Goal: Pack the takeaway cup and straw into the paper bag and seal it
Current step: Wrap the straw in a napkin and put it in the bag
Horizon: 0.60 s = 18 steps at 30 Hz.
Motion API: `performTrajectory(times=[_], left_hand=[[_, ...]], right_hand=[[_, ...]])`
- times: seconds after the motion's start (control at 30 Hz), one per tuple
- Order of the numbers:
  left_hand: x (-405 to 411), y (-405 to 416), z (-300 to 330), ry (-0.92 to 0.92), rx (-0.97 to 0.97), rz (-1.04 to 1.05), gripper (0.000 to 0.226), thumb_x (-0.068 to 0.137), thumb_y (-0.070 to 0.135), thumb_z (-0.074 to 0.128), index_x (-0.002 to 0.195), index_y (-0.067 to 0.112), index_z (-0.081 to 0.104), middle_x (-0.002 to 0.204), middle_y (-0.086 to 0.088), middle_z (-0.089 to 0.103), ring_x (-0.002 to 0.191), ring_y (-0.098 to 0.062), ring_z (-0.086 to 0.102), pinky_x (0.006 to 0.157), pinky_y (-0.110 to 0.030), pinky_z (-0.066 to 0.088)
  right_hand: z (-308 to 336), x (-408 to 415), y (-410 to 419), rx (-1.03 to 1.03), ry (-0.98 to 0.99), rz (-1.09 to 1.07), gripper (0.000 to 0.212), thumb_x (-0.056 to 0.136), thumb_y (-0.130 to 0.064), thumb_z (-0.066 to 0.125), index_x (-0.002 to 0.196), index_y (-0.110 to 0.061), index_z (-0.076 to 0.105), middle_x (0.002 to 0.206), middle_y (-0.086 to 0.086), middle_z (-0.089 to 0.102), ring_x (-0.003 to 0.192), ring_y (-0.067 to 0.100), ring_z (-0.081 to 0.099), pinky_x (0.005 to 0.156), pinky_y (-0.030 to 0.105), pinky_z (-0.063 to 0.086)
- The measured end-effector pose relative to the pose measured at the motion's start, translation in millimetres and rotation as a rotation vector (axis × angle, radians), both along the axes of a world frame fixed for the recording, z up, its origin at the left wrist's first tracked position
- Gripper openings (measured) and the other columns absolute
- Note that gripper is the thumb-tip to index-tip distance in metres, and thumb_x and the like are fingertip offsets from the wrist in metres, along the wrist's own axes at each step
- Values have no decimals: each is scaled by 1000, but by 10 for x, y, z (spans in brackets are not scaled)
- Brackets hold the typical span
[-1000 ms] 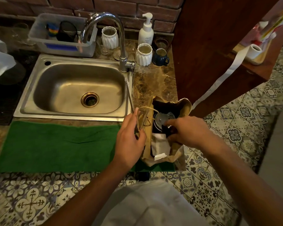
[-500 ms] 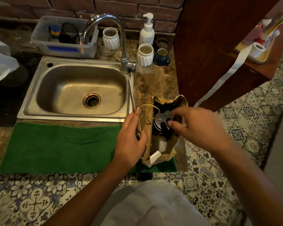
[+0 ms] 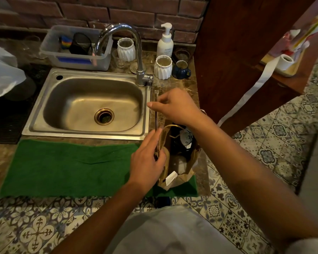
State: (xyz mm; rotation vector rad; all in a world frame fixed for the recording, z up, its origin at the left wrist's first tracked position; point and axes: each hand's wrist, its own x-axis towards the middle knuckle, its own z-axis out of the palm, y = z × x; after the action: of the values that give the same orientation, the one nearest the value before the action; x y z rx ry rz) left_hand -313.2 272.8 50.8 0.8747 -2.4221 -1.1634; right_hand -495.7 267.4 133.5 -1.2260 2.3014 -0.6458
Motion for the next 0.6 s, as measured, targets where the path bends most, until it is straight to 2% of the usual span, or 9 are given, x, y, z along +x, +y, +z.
performTrajectory(times=[0.07, 0.1, 0.17, 0.2, 0.23, 0.33, 0.43, 0.5, 0.6], left_hand=[[9, 4, 40, 32, 35, -3, 67, 96, 22, 63, 154, 39, 33, 158, 9, 39, 106, 11, 56, 95, -32, 56], [12, 8, 64, 52, 73, 3, 72, 95, 22, 65, 154, 43, 30, 158, 14, 37, 92, 10, 59, 86, -24, 58], [22, 13, 102, 101, 193, 40, 82, 93, 19, 70, 153, 51, 24, 150, 24, 37, 87, -1, 63, 72, -18, 58], [22, 11, 112, 124, 267, 67, 86, 92, 17, 72, 152, 52, 22, 147, 26, 40, 89, -4, 64, 69, -19, 58], [18, 6, 115, 139, 338, 95, 88, 91, 15, 72, 153, 51, 22, 144, 26, 43, 89, -6, 66, 66, -21, 58], [2, -13, 131, 109, 475, 158, 86, 92, 12, 71, 156, 43, 23, 127, 28, 53, 81, -8, 70, 64, -21, 58], [-11, -11, 141, 76, 543, 181, 80, 93, 13, 69, 156, 41, 27, 114, 18, 64, 78, -7, 71, 69, -30, 63], [-26, 1, 147, 64, 548, 174, 77, 94, 13, 68, 155, 38, 29, 107, 12, 67, 78, -12, 71, 70, -35, 64], [-58, 18, 154, 54, 529, 157, 76, 94, 14, 68, 156, 36, 30, 106, 9, 67, 77, -15, 70, 67, -36, 64]], right_hand=[[14, 34, -7, -67, -55, -26, 38, 96, -46, 67, 68, -20, 75, 52, -6, 54, 46, 5, 46, 57, 29, 42], [37, 46, 9, -104, -87, -56, 35, 96, -44, 67, 76, -19, 79, 54, -4, 58, 46, 6, 49, 56, 29, 45], [120, 55, 70, -200, -155, -164, 32, 99, -43, 63, 88, -18, 80, 70, 3, 71, 60, 14, 65, 62, 30, 54], [176, 47, 123, -282, -193, -247, 31, 100, -42, 61, 92, -18, 80, 80, 6, 75, 70, 18, 69, 66, 28, 56], [249, 30, 200, -388, -236, -338, 30, 101, -41, 60, 93, -19, 79, 86, 6, 76, 72, 17, 69, 65, 24, 55], [498, -37, 531, -648, -237, -538, 26, 103, -37, 58, 98, -20, 77, 85, 0, 73, 66, 0, 61, 58, 13, 50], [644, -29, 921, -812, -160, -611, 18, 103, -32, 59, 102, -22, 74, 85, 0, 69, 72, 4, 64, 65, 19, 54], [664, 29, 1133, -845, -117, -595, 12, 102, -26, 62, 106, -21, 72, 88, -3, 70, 75, 6, 65, 69, 20, 56], [512, 191, 1291, -707, -103, -491, 8, 98, -22, 67, 103, -22, 73, 89, -10, 72, 78, 2, 68, 69, 17, 55]])
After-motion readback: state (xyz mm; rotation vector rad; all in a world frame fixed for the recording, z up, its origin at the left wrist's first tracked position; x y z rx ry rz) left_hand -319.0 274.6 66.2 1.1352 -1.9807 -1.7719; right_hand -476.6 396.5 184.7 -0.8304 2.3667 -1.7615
